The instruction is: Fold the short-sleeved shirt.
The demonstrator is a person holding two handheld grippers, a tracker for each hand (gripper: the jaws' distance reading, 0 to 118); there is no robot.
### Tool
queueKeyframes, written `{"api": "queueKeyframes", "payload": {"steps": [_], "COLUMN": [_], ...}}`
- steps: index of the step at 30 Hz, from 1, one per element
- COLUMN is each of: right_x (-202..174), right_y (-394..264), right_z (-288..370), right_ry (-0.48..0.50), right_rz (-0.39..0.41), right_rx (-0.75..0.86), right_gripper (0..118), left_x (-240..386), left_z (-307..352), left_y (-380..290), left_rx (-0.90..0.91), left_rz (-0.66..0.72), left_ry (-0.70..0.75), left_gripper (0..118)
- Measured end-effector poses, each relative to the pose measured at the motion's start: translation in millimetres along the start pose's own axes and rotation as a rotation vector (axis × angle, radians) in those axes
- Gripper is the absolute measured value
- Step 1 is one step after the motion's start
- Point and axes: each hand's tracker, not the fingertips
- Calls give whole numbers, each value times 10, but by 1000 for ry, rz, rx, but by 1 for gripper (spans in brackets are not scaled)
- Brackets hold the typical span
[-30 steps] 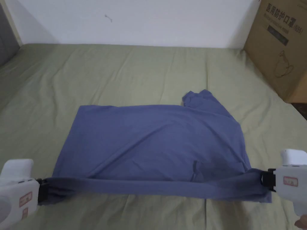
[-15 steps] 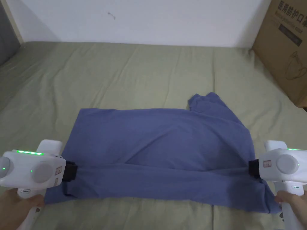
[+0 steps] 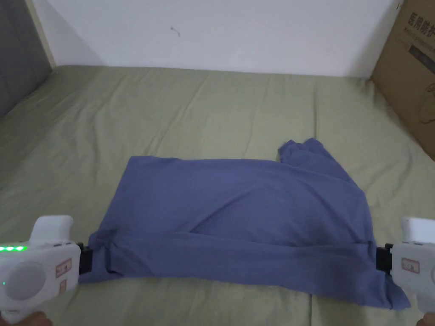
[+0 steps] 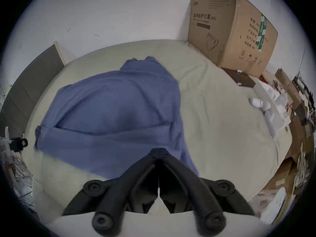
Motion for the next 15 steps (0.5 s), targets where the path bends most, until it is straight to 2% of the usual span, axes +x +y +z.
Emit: {"api": "queueKeyframes", "payload": {"steps": [3,5,6,7,8,9,10,13,15], "right_x": [-64,-101,-88,-80,-89,-95,-95,-146,-143], "right_y": [-235,-340,-363,-371,-380,-372,-364,-345,-330], "right_z": [-67,-82,-98,-100,-90,-90,-92,-31,-32], "right_ry": [-10,-1,19,24,17,12,11,16,16], "right_rz": [10,-12,-36,-47,-46,-40,-36,-36,-35], "right_rx": [-30,-61,-75,-71,-67,-66,-66,-60,-56], "right_gripper": [0,0,0,0,0,0,0,0,0], "left_x": [-77,-125,-139,-173,-188,-217,-240,-307,-312], "left_z": [-100,-174,-198,-239,-285,-354,-407,-620,-719], "left_y": [-231,-284,-297,-287,-258,-216,-194,-162,-192], "left_rx": [-13,-37,-22,-22,-21,-25,-32,-54,-102], "left_rz": [53,86,99,95,92,102,111,120,118], "left_ry": [1,-17,-8,-5,6,11,13,35,50], "left_gripper": [0,3,15,47,67,79,85,84,72]}}
